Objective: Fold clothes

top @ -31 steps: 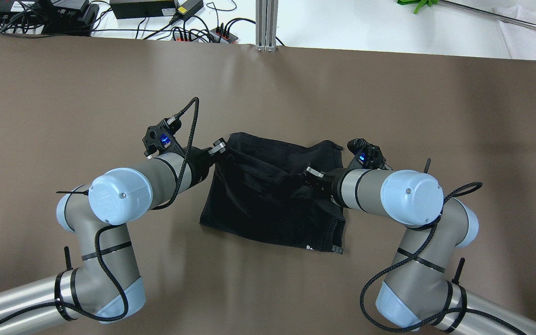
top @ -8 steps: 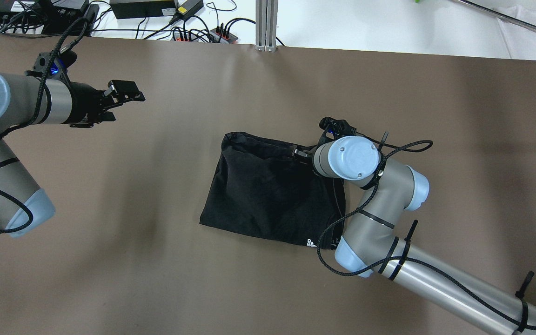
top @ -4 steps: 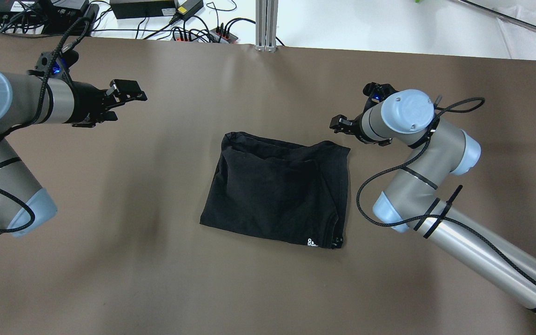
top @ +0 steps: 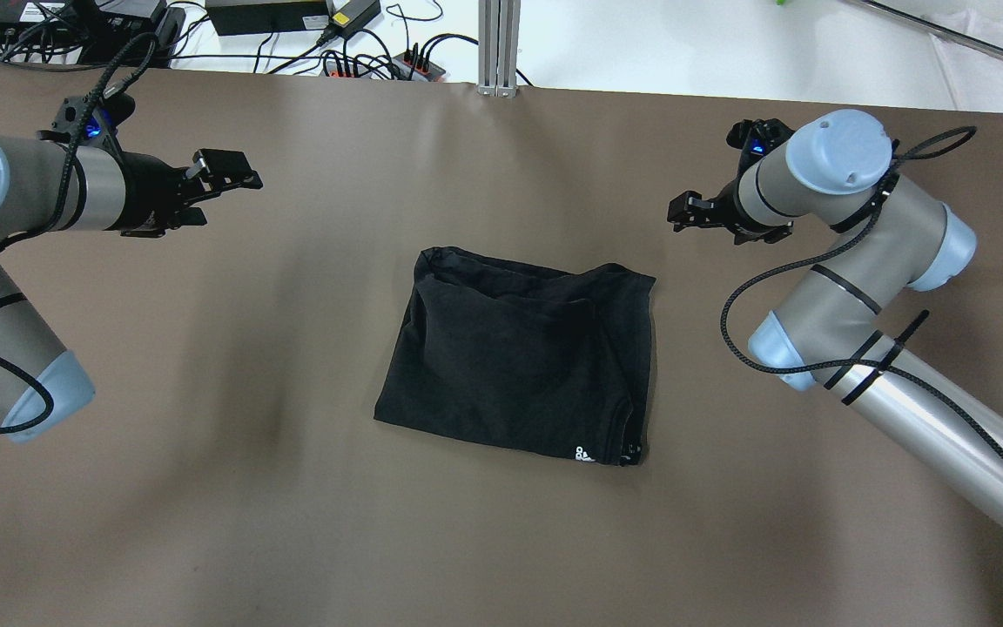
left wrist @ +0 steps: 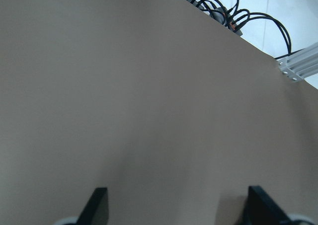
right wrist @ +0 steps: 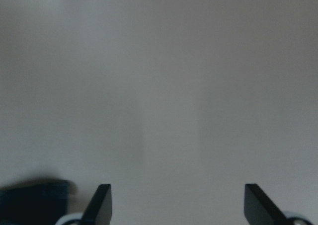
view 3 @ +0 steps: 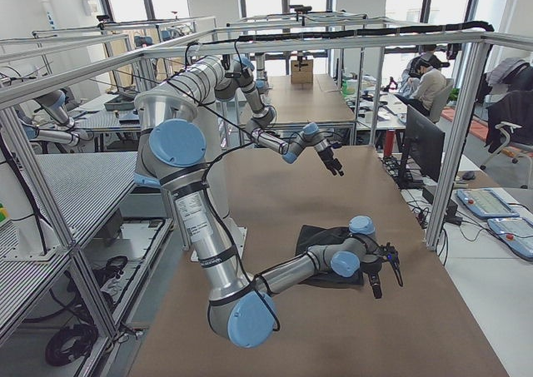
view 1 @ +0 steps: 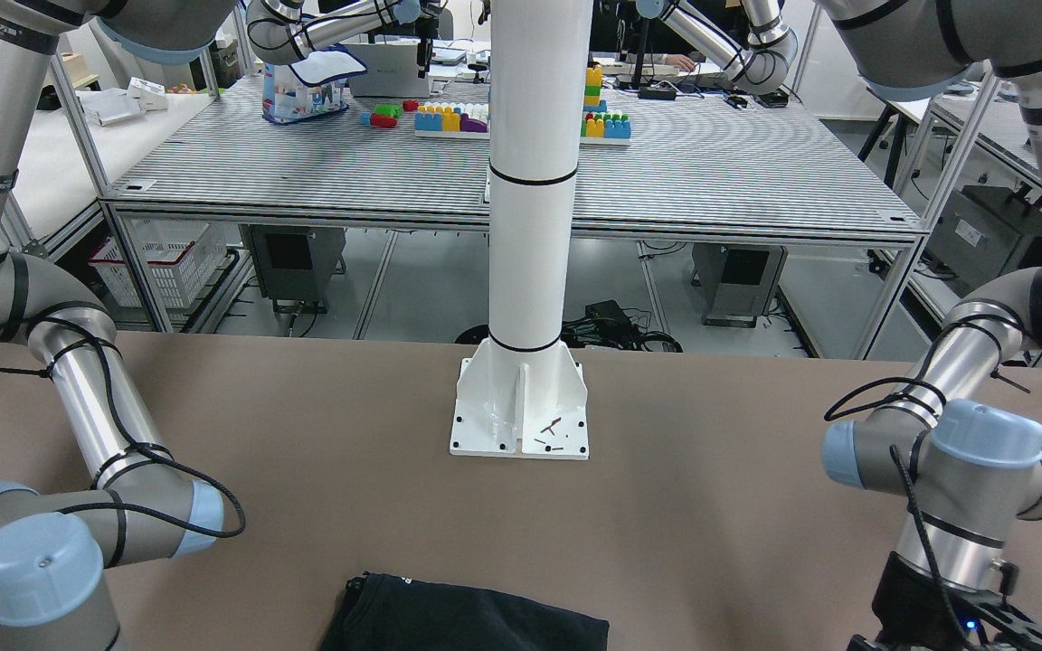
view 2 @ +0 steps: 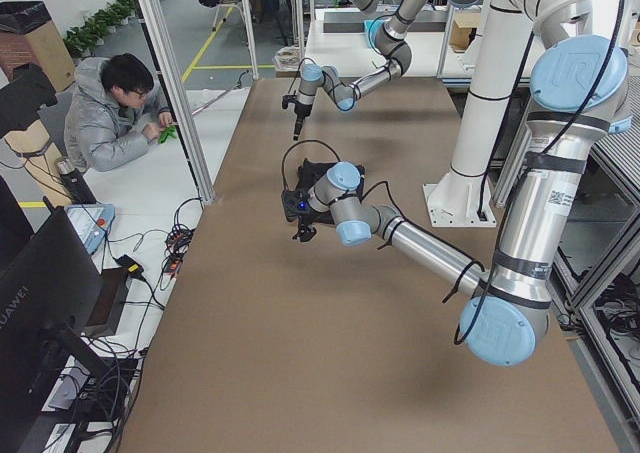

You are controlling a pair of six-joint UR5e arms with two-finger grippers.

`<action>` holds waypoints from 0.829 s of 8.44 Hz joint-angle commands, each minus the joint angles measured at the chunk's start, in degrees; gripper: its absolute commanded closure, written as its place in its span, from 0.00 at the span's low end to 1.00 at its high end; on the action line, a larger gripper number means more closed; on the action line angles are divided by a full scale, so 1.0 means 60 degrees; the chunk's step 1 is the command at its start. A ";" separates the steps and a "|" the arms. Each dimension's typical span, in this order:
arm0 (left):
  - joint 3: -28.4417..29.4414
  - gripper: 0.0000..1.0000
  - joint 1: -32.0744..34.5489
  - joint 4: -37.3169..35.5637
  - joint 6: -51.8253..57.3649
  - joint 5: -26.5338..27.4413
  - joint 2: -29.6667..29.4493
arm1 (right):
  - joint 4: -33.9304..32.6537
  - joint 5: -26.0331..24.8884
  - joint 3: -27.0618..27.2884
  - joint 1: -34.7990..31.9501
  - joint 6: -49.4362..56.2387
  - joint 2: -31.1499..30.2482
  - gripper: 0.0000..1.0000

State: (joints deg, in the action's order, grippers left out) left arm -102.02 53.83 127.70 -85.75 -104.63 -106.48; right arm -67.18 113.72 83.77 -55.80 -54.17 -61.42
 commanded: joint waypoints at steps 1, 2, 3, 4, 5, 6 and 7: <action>-0.0091 0.00 0.0767 -0.0189 0.1267 -0.0036 0.1437 | -0.0347 -0.0200 0.0993 -0.0615 0.3556 -0.1580 0.06; -0.0048 0.00 0.1089 -0.0203 0.1588 -0.0138 0.1863 | -0.0361 -0.0348 0.1169 -0.0776 0.3768 -0.1831 0.06; 0.0011 0.00 0.1600 -0.0305 0.2475 -0.0342 0.2259 | -0.0347 -0.0364 0.1431 -0.0937 0.4437 -0.2167 0.06; 0.0011 0.00 0.2185 -0.0915 0.3673 -0.0388 0.2582 | -0.0376 -0.0393 0.1593 -0.1098 0.5546 -0.2678 0.06; 0.0011 0.00 0.2640 -0.1588 0.4599 -0.0359 0.2672 | -0.0376 -0.0567 0.1552 -0.1361 0.6543 -0.3016 0.06; -0.0018 0.00 0.2906 -0.1783 0.5087 -0.0330 0.2992 | -0.0390 -0.0859 0.1522 -0.1740 0.7076 -0.3252 0.06; -0.0047 0.00 0.2938 -0.1785 0.5309 -0.0242 0.3373 | -0.0405 -0.1297 0.1435 -0.2005 0.7690 -0.3501 0.06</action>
State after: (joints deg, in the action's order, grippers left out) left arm -102.07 69.24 118.98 -59.03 -106.64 -89.94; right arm -69.46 109.71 92.83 -64.51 -15.72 -79.27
